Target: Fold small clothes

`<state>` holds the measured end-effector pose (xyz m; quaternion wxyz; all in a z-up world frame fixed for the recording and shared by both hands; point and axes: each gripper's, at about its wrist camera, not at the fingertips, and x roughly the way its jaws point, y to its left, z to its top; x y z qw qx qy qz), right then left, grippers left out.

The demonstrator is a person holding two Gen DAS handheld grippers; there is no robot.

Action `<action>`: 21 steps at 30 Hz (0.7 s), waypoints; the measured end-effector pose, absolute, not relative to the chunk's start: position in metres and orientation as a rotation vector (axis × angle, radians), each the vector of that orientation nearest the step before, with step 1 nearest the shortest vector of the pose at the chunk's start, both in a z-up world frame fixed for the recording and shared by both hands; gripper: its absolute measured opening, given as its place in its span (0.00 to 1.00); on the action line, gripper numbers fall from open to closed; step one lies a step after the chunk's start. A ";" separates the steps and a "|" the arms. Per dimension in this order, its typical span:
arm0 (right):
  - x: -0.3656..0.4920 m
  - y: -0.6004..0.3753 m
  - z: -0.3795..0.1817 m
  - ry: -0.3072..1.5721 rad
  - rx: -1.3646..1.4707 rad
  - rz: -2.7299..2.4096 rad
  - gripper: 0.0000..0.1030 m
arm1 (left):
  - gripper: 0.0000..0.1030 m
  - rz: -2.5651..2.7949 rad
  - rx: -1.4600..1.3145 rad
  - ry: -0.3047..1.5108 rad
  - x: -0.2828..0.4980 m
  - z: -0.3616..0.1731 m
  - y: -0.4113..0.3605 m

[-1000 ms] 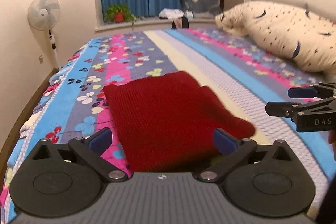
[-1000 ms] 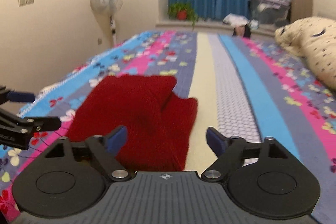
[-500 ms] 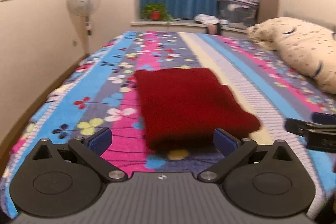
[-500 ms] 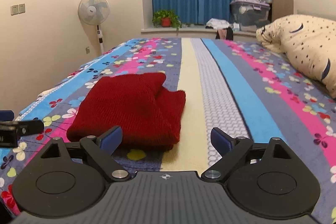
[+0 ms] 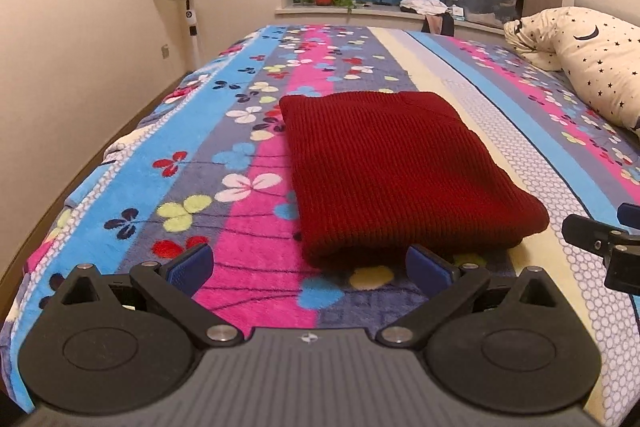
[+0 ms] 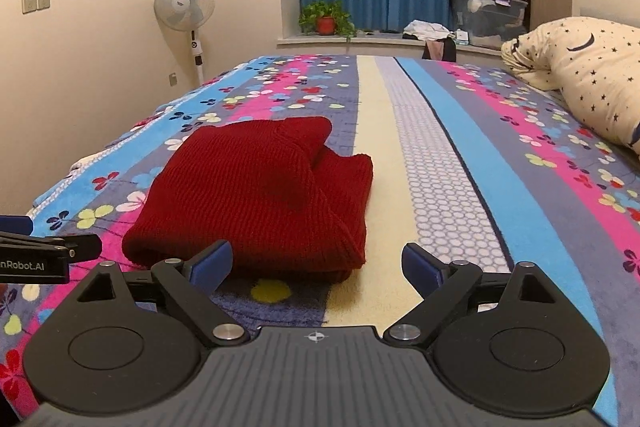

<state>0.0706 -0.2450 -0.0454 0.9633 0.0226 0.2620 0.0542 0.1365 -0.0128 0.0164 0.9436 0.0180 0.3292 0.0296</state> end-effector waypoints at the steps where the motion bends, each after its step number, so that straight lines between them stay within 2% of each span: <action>1: 0.071 -0.245 -0.045 0.527 0.048 0.110 0.90 | 1.00 0.062 0.040 0.665 0.137 0.016 -0.014; 21: 0.067 -0.242 -0.040 0.492 0.047 0.132 0.91 | 1.00 0.077 0.025 0.672 0.140 0.016 -0.014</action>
